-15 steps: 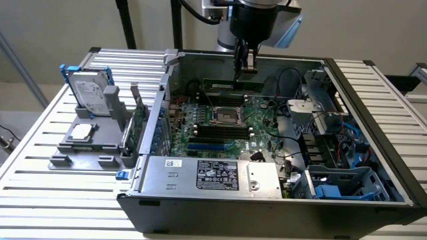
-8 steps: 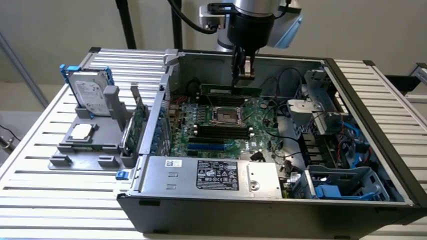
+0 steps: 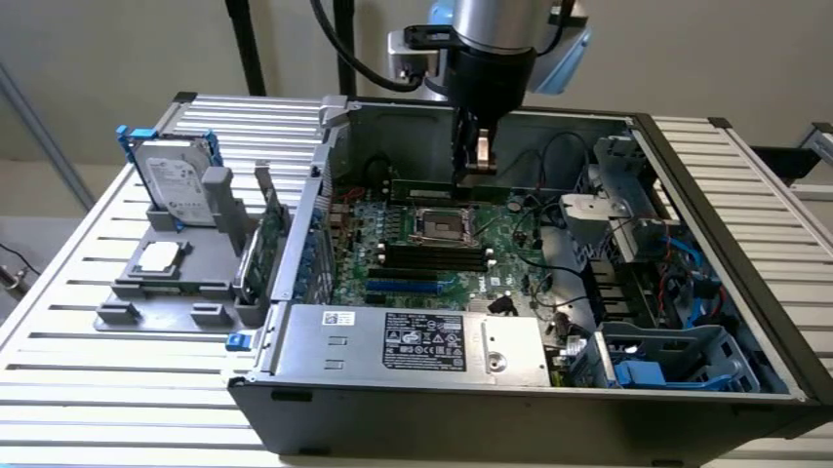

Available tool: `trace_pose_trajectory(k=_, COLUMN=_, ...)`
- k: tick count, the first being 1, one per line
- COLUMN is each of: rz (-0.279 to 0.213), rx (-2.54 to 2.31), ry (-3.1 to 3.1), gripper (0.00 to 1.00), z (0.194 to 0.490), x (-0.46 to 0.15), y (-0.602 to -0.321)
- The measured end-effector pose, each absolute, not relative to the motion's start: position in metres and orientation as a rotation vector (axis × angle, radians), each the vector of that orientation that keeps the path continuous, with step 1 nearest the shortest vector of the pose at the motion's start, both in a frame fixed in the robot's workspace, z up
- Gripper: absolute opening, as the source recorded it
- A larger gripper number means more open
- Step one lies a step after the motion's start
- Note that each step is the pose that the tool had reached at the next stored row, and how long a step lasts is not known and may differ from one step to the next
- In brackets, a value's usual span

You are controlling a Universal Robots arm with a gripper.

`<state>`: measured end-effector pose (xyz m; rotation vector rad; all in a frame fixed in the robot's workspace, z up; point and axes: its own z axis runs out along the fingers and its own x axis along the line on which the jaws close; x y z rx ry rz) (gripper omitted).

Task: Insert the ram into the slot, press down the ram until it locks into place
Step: 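Insert the ram into the slot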

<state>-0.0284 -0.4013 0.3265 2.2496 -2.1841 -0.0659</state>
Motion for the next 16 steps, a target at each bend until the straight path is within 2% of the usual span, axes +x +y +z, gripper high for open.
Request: trace_pose_trajectory(k=16, rz=-0.043, rx=2.262, ry=-2.193, gripper=0.14, z=0.302, x=-0.038, y=-0.406)
